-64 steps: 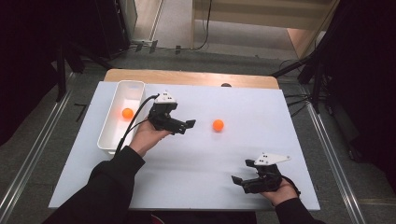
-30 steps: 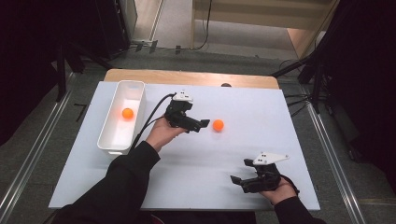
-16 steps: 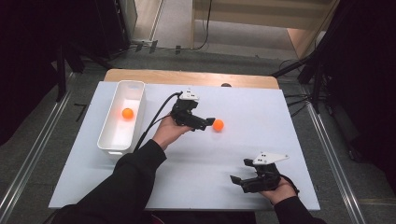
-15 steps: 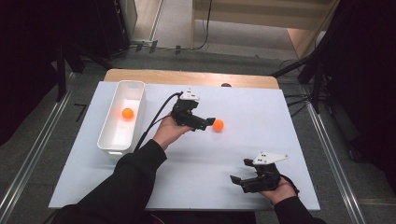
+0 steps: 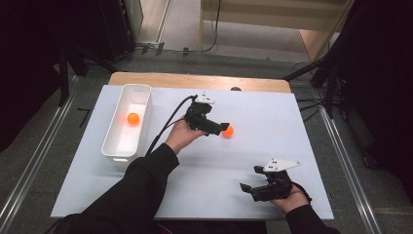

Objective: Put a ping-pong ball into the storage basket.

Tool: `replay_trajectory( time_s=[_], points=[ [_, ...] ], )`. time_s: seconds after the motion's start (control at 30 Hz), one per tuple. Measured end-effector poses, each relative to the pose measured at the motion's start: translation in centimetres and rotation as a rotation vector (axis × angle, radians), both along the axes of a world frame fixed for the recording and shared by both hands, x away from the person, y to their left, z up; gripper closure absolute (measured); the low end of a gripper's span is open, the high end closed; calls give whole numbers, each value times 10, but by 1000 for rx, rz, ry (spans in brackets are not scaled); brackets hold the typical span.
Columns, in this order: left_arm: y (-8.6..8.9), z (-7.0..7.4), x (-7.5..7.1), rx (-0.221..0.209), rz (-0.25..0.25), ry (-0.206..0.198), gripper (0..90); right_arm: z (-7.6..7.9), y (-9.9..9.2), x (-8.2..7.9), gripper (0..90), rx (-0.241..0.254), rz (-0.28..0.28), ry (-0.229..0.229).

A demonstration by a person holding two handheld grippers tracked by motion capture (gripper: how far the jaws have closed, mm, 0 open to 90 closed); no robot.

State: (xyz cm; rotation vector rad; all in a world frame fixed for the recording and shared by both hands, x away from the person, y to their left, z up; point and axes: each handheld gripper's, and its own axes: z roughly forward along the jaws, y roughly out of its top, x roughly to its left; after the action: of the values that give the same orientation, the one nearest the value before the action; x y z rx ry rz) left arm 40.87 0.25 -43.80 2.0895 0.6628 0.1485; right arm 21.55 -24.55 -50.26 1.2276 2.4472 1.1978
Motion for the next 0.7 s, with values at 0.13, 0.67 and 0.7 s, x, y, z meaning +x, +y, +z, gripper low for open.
replay_trajectory(
  time_s=[0.13,0.67,0.7],
  points=[
    [-3,-2,0,-10,4,-20,31,0,0,0,118,-2,-2,-3],
    [-26,-15,6,8,-9,7,31,0,0,0,118,1,-2,-3],
    [-27,-16,6,5,-5,9,31,0,0,0,118,1,-2,-3]
  ],
)
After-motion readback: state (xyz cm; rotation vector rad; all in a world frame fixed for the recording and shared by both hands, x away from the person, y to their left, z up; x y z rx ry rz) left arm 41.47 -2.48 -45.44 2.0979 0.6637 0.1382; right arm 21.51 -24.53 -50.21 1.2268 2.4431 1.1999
